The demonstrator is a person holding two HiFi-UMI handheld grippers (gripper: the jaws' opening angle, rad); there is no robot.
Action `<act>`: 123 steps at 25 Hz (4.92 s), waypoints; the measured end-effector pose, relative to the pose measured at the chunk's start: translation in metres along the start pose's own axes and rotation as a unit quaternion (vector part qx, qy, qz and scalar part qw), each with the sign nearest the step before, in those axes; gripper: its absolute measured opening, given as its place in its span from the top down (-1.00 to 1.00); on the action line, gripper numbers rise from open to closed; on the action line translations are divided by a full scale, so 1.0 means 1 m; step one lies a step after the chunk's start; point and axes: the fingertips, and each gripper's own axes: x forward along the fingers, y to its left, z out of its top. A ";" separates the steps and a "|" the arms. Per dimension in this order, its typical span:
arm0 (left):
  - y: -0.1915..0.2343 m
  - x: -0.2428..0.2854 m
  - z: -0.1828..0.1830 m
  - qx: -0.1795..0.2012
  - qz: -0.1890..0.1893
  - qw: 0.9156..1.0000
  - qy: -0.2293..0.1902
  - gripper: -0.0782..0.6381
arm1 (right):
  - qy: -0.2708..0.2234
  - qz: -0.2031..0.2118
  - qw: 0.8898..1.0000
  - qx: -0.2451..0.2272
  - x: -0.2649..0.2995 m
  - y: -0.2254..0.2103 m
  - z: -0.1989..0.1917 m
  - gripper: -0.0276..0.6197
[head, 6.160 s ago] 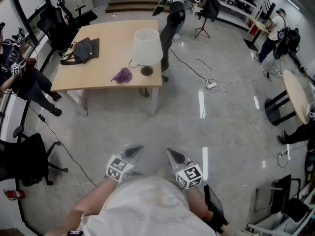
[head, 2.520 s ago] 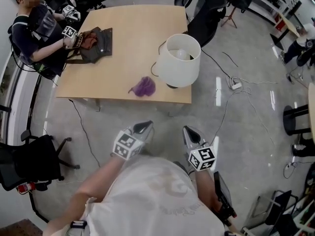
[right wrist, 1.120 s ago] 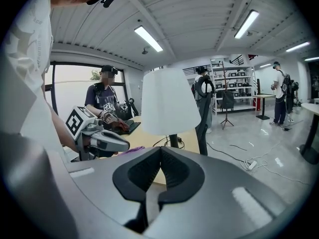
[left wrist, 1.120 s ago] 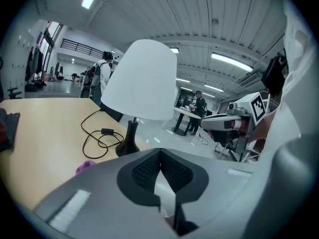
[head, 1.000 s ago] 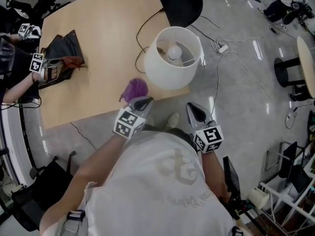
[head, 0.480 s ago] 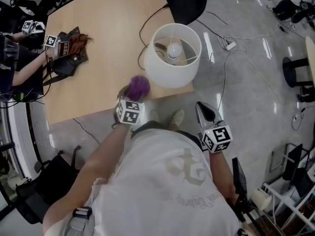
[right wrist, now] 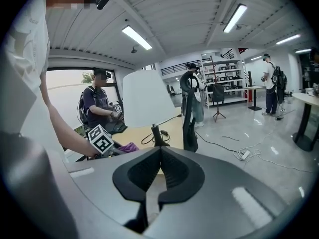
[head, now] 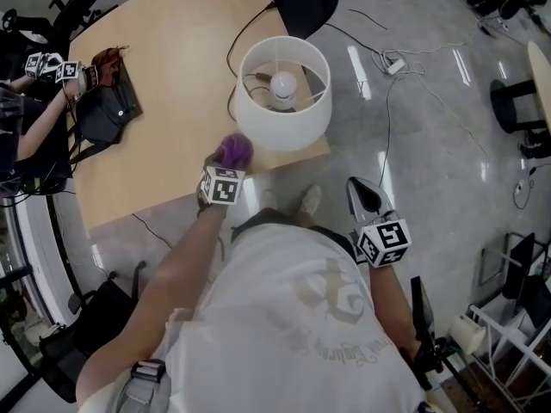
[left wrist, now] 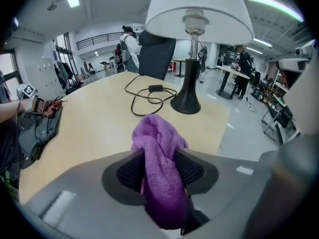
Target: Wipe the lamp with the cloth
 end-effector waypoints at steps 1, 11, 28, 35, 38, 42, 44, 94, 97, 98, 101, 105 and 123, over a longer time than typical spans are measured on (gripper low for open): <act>-0.001 0.001 -0.001 -0.005 -0.003 1.000 0.000 0.31 | 0.000 -0.001 1.000 0.001 0.000 -0.001 0.000 0.87; 0.000 -0.022 0.004 -0.036 -0.067 0.995 -0.056 0.45 | 0.001 0.012 1.000 -0.007 0.014 0.017 0.002 0.87; -0.003 -0.157 0.084 -0.054 -0.149 0.946 -0.284 0.47 | -0.001 0.037 0.999 -0.035 0.044 0.065 0.012 0.87; 0.011 -0.226 0.143 -0.028 -0.127 0.913 -0.387 0.50 | -0.009 0.037 0.998 -0.050 0.043 0.080 0.017 0.87; 0.012 -0.249 0.170 -0.028 -0.127 0.896 -0.426 0.50 | -0.013 0.032 0.998 -0.054 0.040 0.078 0.020 0.87; 0.012 -0.267 0.207 -0.020 -0.126 0.878 -0.461 0.50 | -0.022 0.023 0.998 -0.057 0.035 0.072 0.027 0.87; 0.008 -0.265 0.221 -0.011 -0.128 0.876 -0.465 0.50 | -0.025 0.019 0.998 -0.059 0.034 0.069 0.030 0.87; -0.056 -0.286 0.217 0.109 -0.076 0.893 -0.430 0.49 | -0.041 0.049 0.996 -0.063 0.016 0.040 0.033 0.87; -0.062 -0.272 0.226 0.131 -0.044 0.894 -0.425 0.49 | -0.041 0.059 0.995 -0.062 0.011 0.031 0.033 0.87; -0.063 -0.266 0.227 0.134 -0.036 0.896 -0.421 0.49 | -0.042 0.062 0.995 -0.062 0.009 0.029 0.033 0.87; -0.066 -0.244 0.218 0.136 -0.019 0.910 -0.392 0.49 | -0.044 0.069 0.995 -0.062 0.004 0.023 0.033 0.87; -0.071 -0.217 0.197 0.119 -0.013 0.926 -0.358 0.49 | -0.046 0.072 0.995 -0.058 -0.001 0.013 0.031 0.87; -0.112 -0.180 0.135 0.118 -0.071 0.953 -0.270 0.48 | -0.044 0.081 0.995 -0.048 -0.005 -0.005 0.025 0.88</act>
